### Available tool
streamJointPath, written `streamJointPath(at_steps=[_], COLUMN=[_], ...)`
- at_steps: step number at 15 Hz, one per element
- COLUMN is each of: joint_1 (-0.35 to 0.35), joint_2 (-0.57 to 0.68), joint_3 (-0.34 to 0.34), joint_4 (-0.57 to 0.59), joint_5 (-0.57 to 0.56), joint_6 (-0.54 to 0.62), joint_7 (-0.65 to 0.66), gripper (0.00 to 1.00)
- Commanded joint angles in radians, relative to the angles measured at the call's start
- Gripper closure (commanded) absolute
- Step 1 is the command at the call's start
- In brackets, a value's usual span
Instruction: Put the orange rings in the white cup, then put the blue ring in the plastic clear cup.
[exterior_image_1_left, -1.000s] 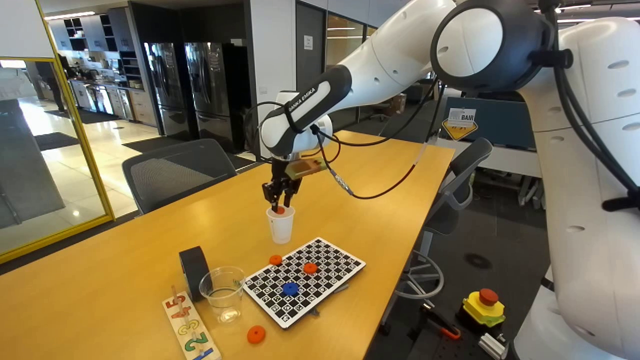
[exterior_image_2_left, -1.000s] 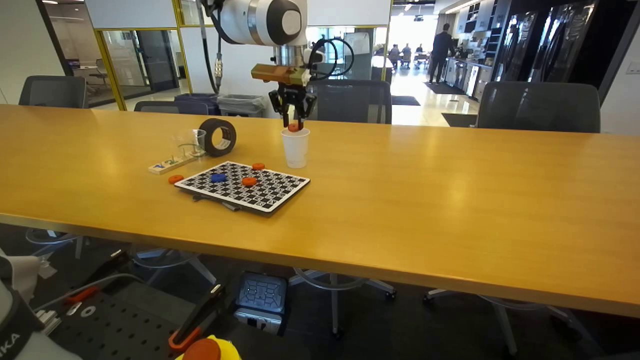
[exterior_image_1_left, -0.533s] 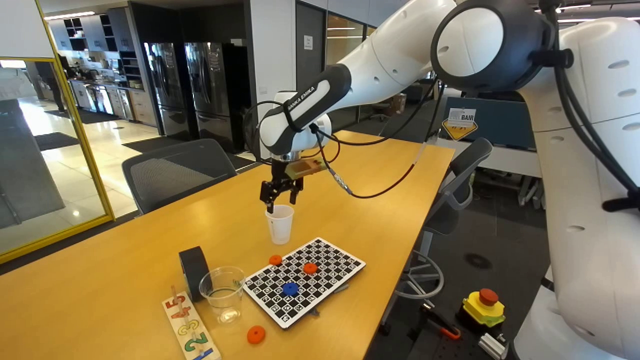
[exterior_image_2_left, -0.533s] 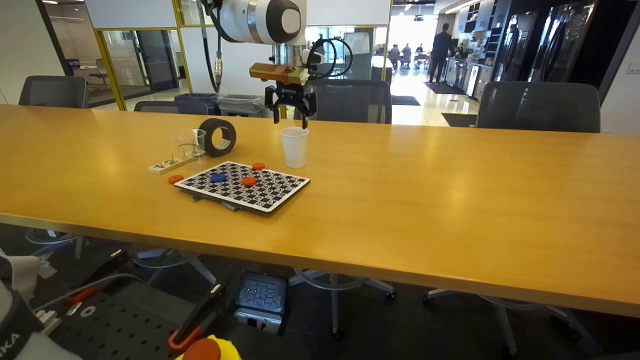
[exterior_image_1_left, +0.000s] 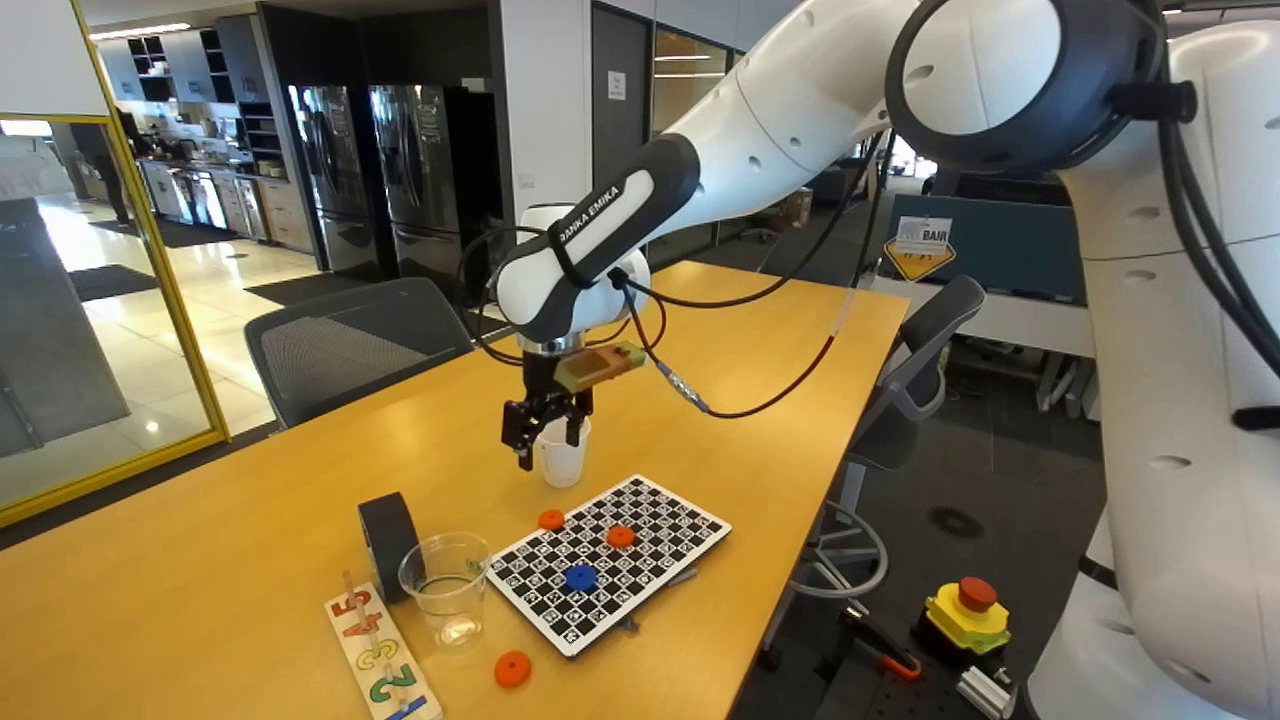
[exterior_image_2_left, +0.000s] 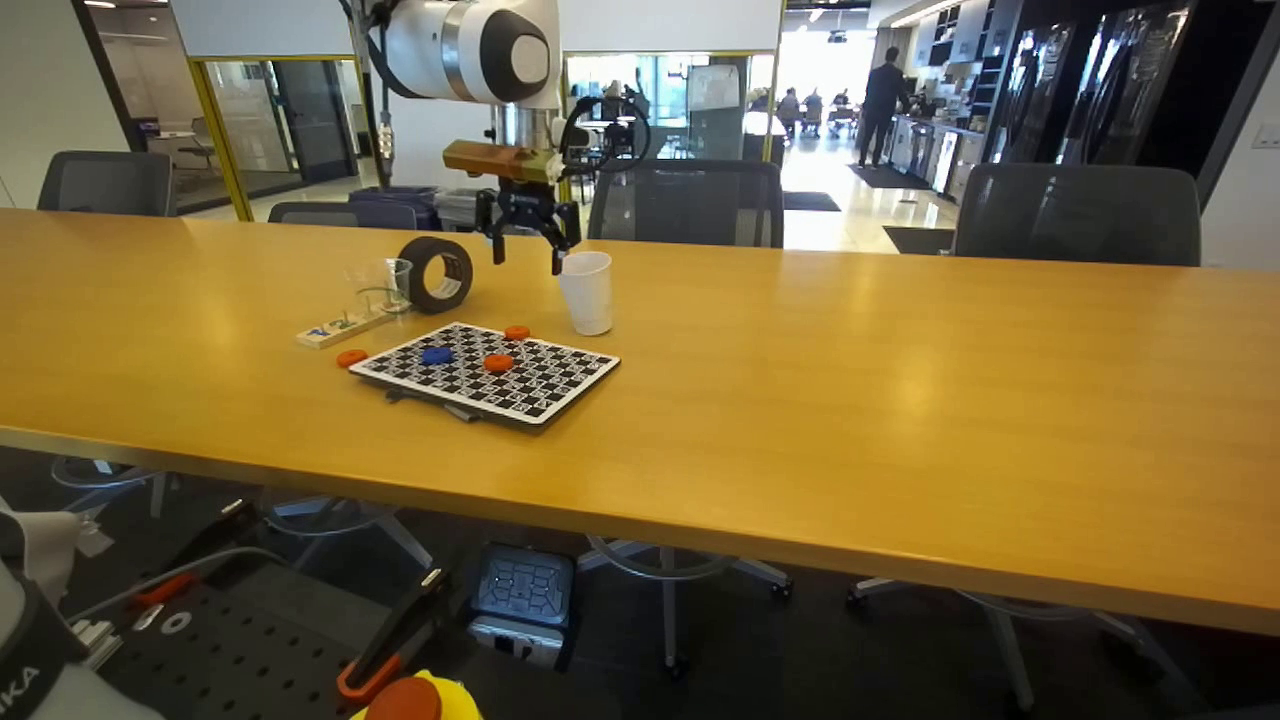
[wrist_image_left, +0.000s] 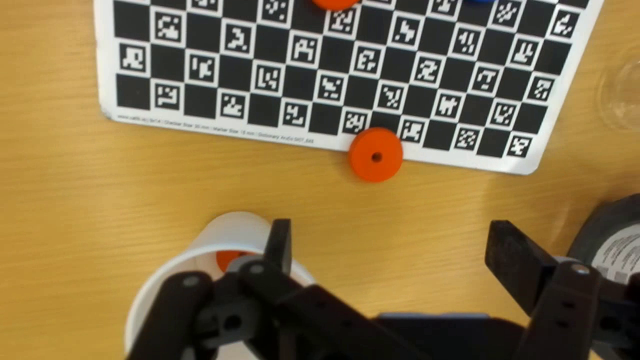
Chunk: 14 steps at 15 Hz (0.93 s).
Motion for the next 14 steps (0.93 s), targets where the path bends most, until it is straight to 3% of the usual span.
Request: streamJointPath(at_steps=[1,6,14], joint_1=[0.044,0.074,0.077], joint_2=[-0.094,-0.098,0.005], joint_3=[-0.002,-0.002,-0.025], joint_4=[-0.126,-0.157,-0.099], joint_5=[-0.020,-0.017,-0.021], joint_6=[0.022,0.022,0.095], joint_7=[0.075,0.138,0.212], gripper=[0.00,0.00,0.00])
